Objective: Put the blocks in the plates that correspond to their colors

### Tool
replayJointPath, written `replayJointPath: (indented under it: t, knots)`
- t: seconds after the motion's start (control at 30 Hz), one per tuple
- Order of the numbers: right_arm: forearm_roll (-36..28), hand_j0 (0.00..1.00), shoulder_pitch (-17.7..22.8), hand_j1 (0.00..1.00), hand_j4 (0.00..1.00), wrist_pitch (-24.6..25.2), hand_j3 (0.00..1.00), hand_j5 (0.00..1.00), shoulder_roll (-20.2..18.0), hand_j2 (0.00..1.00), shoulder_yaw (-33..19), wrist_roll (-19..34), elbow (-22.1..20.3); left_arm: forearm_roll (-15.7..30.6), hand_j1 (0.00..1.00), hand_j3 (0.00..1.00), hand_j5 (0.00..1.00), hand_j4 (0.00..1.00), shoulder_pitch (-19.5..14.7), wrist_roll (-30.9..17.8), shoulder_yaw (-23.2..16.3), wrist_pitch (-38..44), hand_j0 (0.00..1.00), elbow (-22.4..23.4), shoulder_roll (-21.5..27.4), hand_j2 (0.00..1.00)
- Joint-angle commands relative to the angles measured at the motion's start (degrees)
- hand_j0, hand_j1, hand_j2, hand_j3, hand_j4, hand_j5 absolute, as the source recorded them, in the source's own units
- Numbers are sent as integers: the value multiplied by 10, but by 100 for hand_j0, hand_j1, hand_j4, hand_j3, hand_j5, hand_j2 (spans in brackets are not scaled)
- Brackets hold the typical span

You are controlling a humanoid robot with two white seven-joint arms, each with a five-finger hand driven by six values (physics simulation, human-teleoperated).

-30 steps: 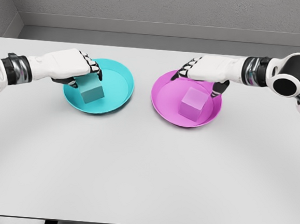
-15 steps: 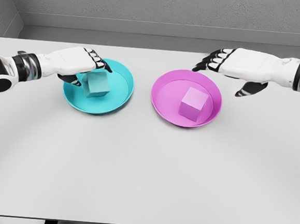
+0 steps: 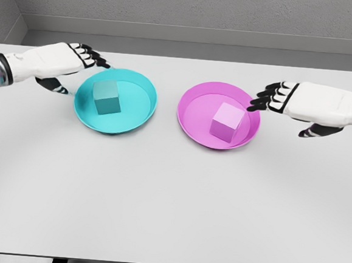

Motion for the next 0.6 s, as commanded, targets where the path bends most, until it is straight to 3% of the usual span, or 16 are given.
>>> replayJointPath:
  t: [0.0, 0.23, 0.57]
  knots:
    - [-3, 100, 1, 100, 100, -1, 100, 100, -5, 100, -1, -2, 0, 26, 100, 100, 100, 100, 0, 0, 3, 1, 100, -15, 29, 100]
    - [-3, 100, 17, 100, 100, -1, 100, 100, -15, 100, -2, -2, 1, 35, 100, 100, 100, 100, 33, -3, 39, 1, 100, -43, 68, 100]
    - [-3, 100, 17, 100, 100, -1, 100, 100, -14, 100, -2, -2, 0, 34, 100, 100, 100, 100, 34, -4, 39, 1, 100, -52, 68, 100]
